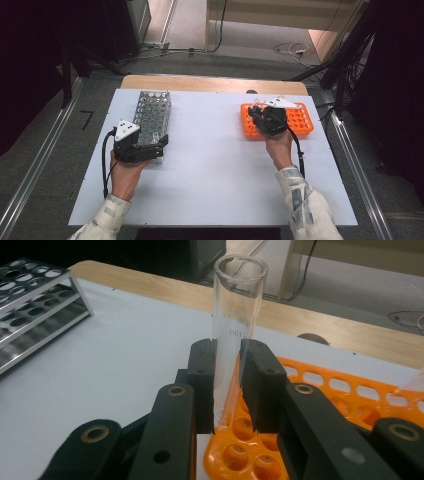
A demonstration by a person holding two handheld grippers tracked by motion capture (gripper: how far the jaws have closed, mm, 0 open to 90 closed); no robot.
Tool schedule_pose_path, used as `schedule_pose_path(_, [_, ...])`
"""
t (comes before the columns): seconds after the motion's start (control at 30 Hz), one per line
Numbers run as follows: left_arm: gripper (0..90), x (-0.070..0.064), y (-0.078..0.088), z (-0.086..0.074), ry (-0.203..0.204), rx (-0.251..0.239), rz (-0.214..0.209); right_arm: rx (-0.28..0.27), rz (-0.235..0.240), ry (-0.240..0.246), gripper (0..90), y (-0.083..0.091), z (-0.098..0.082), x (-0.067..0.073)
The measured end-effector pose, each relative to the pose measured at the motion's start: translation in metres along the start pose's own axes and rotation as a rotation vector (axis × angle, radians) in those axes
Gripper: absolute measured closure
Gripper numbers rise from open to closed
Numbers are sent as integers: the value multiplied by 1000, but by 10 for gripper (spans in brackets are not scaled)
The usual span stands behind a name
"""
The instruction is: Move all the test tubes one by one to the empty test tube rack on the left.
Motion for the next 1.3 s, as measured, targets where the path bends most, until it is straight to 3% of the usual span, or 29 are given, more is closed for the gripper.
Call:
schedule_pose_path(0.63, [50,-6,2,0,-5,-4,-21,-15,155,91,732,5,5,55])
schedule_pose_path(1.3, [65,-20,1,-4,-21,18,-64,2,274,169,732,0,3,106])
Point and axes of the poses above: each handheld gripper's, and its own axes: y roughly backward along the jaws, z roughly out of its top, x roughly to its left, the point moved 2 cm from there along -y, roughly forward along the jaws, and after that the axes turned 12 degrees about y, right-handed, at the moved point
